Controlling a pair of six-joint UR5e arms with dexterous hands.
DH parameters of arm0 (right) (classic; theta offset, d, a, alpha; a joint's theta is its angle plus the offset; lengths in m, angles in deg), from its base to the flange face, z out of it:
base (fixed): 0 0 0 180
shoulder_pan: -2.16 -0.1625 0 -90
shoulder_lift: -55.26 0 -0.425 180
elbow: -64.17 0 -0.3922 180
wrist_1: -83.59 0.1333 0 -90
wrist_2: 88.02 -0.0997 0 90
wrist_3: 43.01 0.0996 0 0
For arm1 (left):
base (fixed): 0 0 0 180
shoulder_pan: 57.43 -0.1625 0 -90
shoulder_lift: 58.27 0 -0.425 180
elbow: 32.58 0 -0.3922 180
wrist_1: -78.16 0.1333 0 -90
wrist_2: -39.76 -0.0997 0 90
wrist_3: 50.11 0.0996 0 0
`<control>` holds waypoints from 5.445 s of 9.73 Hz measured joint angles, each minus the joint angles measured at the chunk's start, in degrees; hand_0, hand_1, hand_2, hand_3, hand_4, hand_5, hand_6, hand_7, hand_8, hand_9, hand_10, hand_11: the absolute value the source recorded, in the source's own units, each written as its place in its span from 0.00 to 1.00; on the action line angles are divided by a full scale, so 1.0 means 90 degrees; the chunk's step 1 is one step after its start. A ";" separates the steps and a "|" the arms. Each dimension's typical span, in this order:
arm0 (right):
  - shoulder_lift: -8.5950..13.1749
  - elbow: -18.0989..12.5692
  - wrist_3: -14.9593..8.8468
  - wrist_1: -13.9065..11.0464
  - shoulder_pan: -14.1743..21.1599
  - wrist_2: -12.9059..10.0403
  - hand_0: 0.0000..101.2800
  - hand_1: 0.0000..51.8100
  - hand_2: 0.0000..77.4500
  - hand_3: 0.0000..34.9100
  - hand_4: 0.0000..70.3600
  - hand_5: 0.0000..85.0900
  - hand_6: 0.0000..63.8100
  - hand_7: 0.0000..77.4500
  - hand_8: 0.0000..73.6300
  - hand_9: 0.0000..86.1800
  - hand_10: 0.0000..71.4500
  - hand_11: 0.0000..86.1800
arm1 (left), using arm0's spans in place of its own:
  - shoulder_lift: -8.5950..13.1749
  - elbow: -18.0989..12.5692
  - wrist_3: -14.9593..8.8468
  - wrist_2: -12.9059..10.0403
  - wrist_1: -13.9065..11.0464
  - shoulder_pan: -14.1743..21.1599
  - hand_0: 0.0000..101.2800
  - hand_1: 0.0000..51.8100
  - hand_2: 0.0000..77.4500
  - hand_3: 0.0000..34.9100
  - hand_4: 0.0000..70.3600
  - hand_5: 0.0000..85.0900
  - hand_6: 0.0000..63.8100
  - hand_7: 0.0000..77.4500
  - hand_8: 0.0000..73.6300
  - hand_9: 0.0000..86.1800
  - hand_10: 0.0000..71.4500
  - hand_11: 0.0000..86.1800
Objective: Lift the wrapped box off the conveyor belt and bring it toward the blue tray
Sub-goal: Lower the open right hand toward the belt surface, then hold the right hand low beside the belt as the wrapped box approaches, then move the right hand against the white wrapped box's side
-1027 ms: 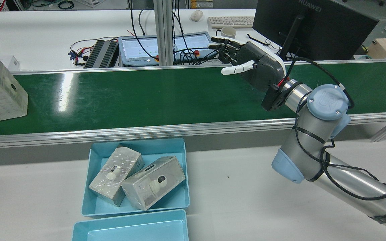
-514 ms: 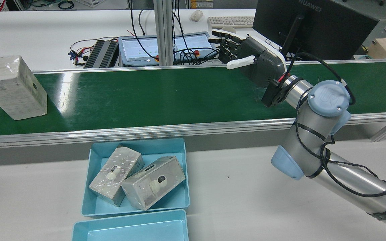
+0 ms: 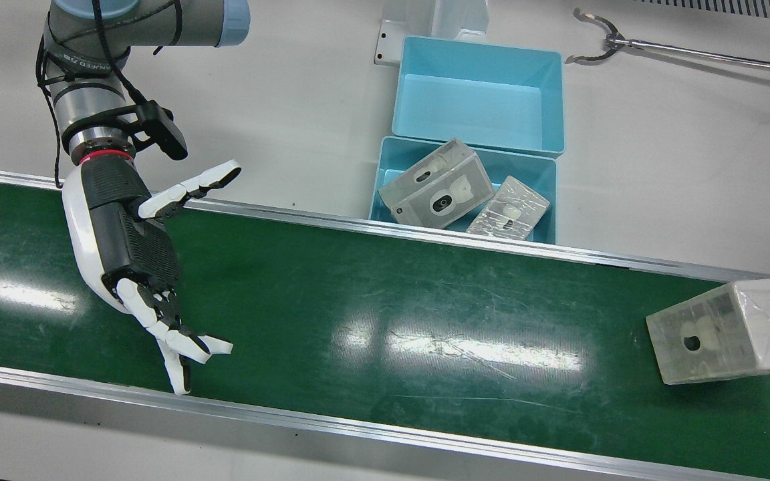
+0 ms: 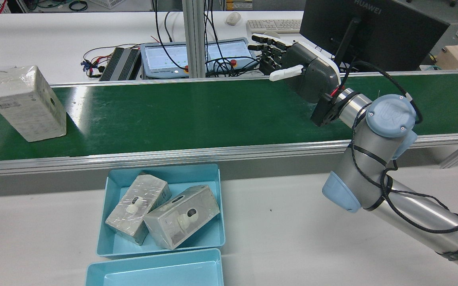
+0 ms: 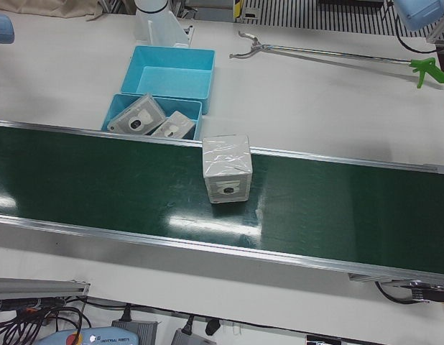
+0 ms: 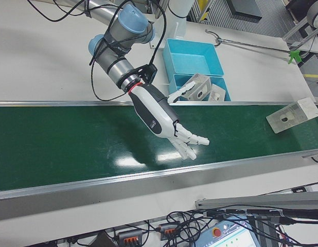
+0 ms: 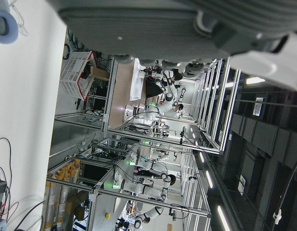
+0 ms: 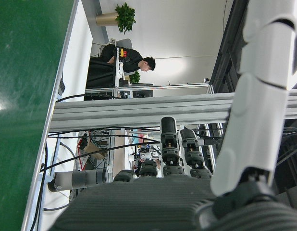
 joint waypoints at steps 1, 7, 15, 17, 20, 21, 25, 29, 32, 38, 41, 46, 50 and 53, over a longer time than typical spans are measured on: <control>0.0000 -0.0007 0.0000 -0.0003 -0.0008 0.0000 0.45 0.19 0.08 0.00 0.19 0.15 0.13 0.28 0.03 0.05 0.01 0.01 | 0.0000 0.0000 0.0000 0.0000 0.0000 0.0000 0.00 0.00 0.01 0.00 0.00 0.01 0.01 0.01 0.01 0.01 0.01 0.01; -0.0001 0.0016 -0.0008 -0.0008 -0.0004 0.0000 0.45 0.19 0.09 0.00 0.19 0.15 0.14 0.28 0.03 0.05 0.01 0.02 | 0.0000 0.0000 0.0000 0.0000 0.0000 0.0000 0.00 0.00 0.01 0.00 0.00 0.01 0.01 0.01 0.01 0.01 0.01 0.01; -0.0028 0.0040 -0.0117 -0.0010 0.0209 -0.0018 0.45 0.21 0.10 0.00 0.19 0.15 0.14 0.26 0.01 0.03 0.01 0.01 | 0.0000 0.0000 0.0000 0.0000 0.0000 0.0000 0.00 0.00 0.01 0.00 0.00 0.01 0.01 0.01 0.01 0.01 0.01 0.01; -0.0035 0.0045 -0.0149 -0.0016 0.0223 -0.0019 0.45 0.21 0.10 0.00 0.19 0.15 0.14 0.26 0.01 0.04 0.01 0.01 | 0.0000 0.0000 0.0000 0.0000 0.0000 0.0000 0.00 0.00 0.01 0.00 0.00 0.01 0.01 0.01 0.01 0.01 0.01 0.01; -0.0031 0.0071 -0.0164 -0.0023 0.0228 -0.0020 0.45 0.21 0.10 0.00 0.19 0.15 0.14 0.26 0.01 0.04 0.01 0.01 | 0.0000 0.0000 0.0000 0.0000 0.0000 0.0000 0.00 0.00 0.01 0.00 0.00 0.01 0.01 0.01 0.01 0.01 0.01 0.01; -0.0018 0.0109 -0.0168 -0.0021 0.0232 -0.0022 0.45 0.21 0.10 0.00 0.19 0.15 0.14 0.26 0.01 0.04 0.01 0.01 | 0.0000 0.0000 0.0000 0.0000 0.0000 0.0000 0.00 0.00 0.01 0.00 0.00 0.01 0.01 0.01 0.01 0.01 0.01 0.01; 0.0082 0.0297 -0.0178 -0.0017 0.0246 -0.0046 0.45 0.19 0.06 0.00 0.17 0.15 0.12 0.26 0.01 0.04 0.01 0.01 | 0.0000 0.0000 0.0000 0.0000 0.0000 0.0000 0.00 0.00 0.01 0.00 0.00 0.01 0.01 0.01 0.01 0.01 0.01 0.01; 0.0099 0.0331 -0.0206 -0.0017 0.0258 -0.0034 0.46 0.27 0.09 0.00 0.17 0.15 0.12 0.25 0.01 0.04 0.01 0.01 | 0.0000 0.0000 0.0000 0.0000 0.0000 0.0000 0.00 0.00 0.01 0.00 0.00 0.01 0.01 0.01 0.01 0.01 0.01 0.01; 0.0099 0.0329 -0.0236 -0.0017 0.0273 -0.0016 0.47 0.26 0.13 0.01 0.16 0.15 0.11 0.23 0.02 0.03 0.01 0.01 | 0.0000 0.0000 0.0000 0.0000 0.0000 0.0000 0.00 0.00 0.01 0.00 0.00 0.01 0.01 0.01 0.01 0.01 0.01 0.01; 0.0093 0.0324 -0.0277 -0.0017 0.0332 -0.0010 0.46 0.22 0.08 0.01 0.16 0.15 0.11 0.23 0.02 0.03 0.01 0.02 | 0.0000 0.0000 0.0000 0.0000 0.0000 0.0000 0.00 0.00 0.01 0.00 0.00 0.01 0.01 0.01 0.01 0.01 0.01 0.01; 0.0101 0.0324 -0.0291 -0.0017 0.0351 -0.0010 0.46 0.21 0.10 0.01 0.15 0.15 0.11 0.23 0.02 0.03 0.01 0.02 | 0.0000 0.0000 0.0000 0.0000 0.0000 0.0000 0.00 0.00 0.01 0.00 0.00 0.01 0.01 0.01 0.01 0.01 0.01 0.01; 0.0107 0.0332 -0.0296 -0.0017 0.0367 -0.0010 0.46 0.23 0.11 0.01 0.15 0.15 0.11 0.23 0.01 0.03 0.01 0.01 | 0.0000 0.0000 0.0000 0.0000 0.0000 0.0000 0.00 0.00 0.01 0.00 0.00 0.01 0.01 0.01 0.01 0.01 0.01 0.01; 0.0111 0.0327 -0.0330 -0.0017 0.0428 -0.0019 0.46 0.23 0.11 0.01 0.16 0.15 0.11 0.23 0.01 0.03 0.01 0.01 | 0.0000 0.0000 0.0000 0.0000 0.0000 0.0000 0.00 0.00 0.01 0.00 0.00 0.01 0.01 0.01 0.01 0.01 0.01 0.01; 0.0112 0.0336 -0.0358 -0.0017 0.0456 -0.0019 0.46 0.23 0.11 0.00 0.16 0.15 0.11 0.23 0.01 0.03 0.01 0.01 | 0.0000 0.0000 0.0000 0.0000 0.0000 0.0000 0.00 0.00 0.01 0.00 0.00 0.01 0.01 0.01 0.01 0.01 0.01 0.01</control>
